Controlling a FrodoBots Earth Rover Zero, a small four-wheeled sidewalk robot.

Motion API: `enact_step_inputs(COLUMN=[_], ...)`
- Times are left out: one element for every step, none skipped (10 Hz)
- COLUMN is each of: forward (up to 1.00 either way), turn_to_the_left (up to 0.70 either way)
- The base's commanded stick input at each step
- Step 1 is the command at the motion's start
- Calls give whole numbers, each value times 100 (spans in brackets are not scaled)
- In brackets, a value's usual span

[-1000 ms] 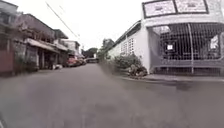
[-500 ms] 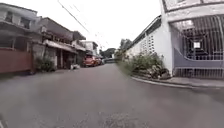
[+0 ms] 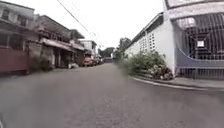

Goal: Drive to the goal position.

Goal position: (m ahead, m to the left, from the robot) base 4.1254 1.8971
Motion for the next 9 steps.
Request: enact_step_inputs(forward=[45,45,45,45,45,46,46,46,46], turn_to_the_left=[0,0,0,0,0,0,0,0,0])
